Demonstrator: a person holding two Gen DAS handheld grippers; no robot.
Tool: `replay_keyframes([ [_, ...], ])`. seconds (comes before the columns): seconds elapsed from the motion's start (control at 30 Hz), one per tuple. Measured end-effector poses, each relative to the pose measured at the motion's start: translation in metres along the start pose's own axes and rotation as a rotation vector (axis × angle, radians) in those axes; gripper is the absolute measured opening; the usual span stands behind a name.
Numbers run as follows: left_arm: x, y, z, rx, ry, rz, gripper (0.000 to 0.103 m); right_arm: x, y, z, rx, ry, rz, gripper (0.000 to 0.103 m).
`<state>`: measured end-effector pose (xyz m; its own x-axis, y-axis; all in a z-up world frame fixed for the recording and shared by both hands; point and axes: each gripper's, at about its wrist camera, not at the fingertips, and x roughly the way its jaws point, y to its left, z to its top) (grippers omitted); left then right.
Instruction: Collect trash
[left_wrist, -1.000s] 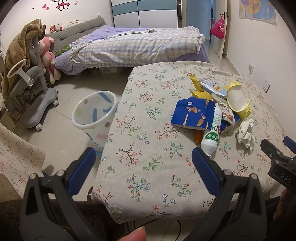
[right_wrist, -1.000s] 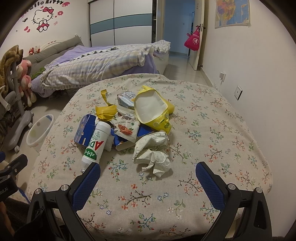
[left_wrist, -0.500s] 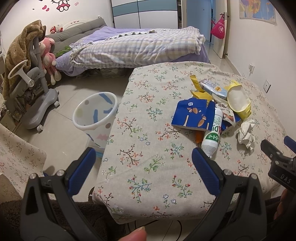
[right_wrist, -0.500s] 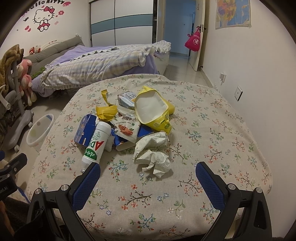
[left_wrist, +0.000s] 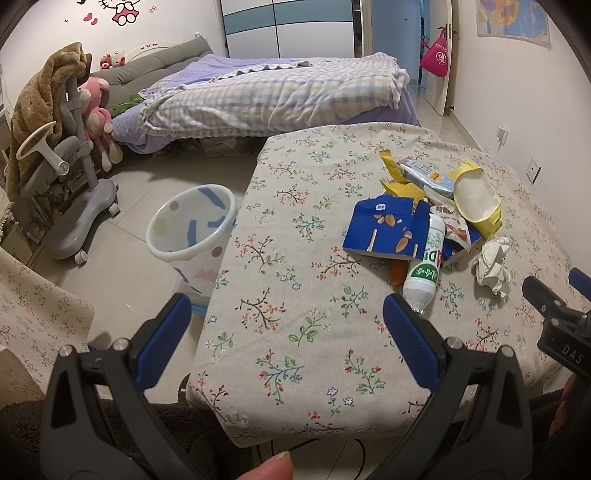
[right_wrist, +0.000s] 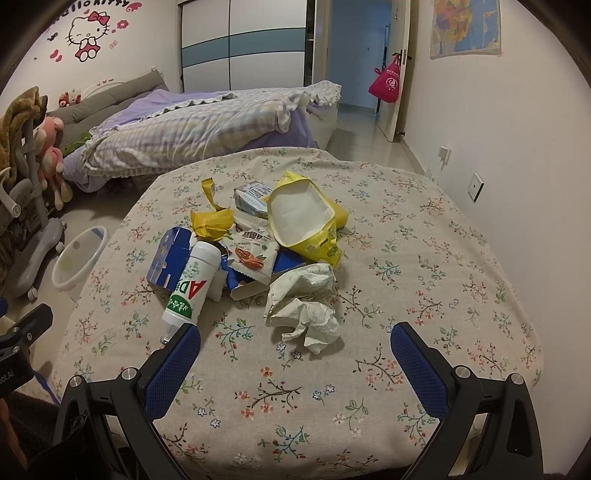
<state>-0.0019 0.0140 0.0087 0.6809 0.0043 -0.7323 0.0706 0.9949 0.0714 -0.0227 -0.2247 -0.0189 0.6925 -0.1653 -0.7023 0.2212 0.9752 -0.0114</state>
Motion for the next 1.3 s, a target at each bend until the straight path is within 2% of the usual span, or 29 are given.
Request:
replay_keyframes([
  [0.23,0.001,0.001,0.001,0.008,0.003,-0.008,0.103,0.000,-0.001,0.002,0.016,0.026,0.038,0.103],
  [0.33,0.006,0.001,0.005,0.026,0.005,-0.062,0.103,0.001,-0.004,0.010,0.010,0.053,0.051,0.103],
  [0.47,0.022,0.007,0.024,0.050,0.094,-0.164,0.103,0.009,-0.016,0.034,0.005,0.106,0.075,0.103],
  [0.57,0.032,0.004,0.038,0.086,0.132,-0.188,0.103,0.023,-0.028,0.056,0.021,0.160,0.115,0.103],
  [0.63,0.042,0.001,0.046,0.120,0.168,-0.186,0.103,0.034,-0.035,0.071,0.022,0.181,0.105,0.103],
  [0.83,0.078,-0.022,0.068,0.150,0.293,-0.248,0.103,0.066,-0.042,0.104,0.009,0.207,0.080,0.103],
  [0.93,0.091,-0.043,0.074,0.167,0.294,-0.261,0.103,0.080,-0.046,0.106,0.024,0.200,0.080,0.103],
  [1.03,0.105,-0.062,0.078,0.170,0.303,-0.269,0.103,0.094,-0.054,0.105,0.051,0.242,0.095,0.103],
  [1.17,0.118,-0.086,0.088,0.156,0.308,-0.278,0.101,0.105,-0.059,0.111,0.055,0.252,0.093,0.103],
  [1.23,0.123,-0.095,0.090,0.157,0.297,-0.263,0.099,0.111,-0.062,0.114,0.060,0.258,0.097,0.103],
  [1.3,0.129,-0.103,0.088,0.164,0.299,-0.249,0.093,0.116,-0.064,0.116,0.061,0.265,0.089,0.103],
])
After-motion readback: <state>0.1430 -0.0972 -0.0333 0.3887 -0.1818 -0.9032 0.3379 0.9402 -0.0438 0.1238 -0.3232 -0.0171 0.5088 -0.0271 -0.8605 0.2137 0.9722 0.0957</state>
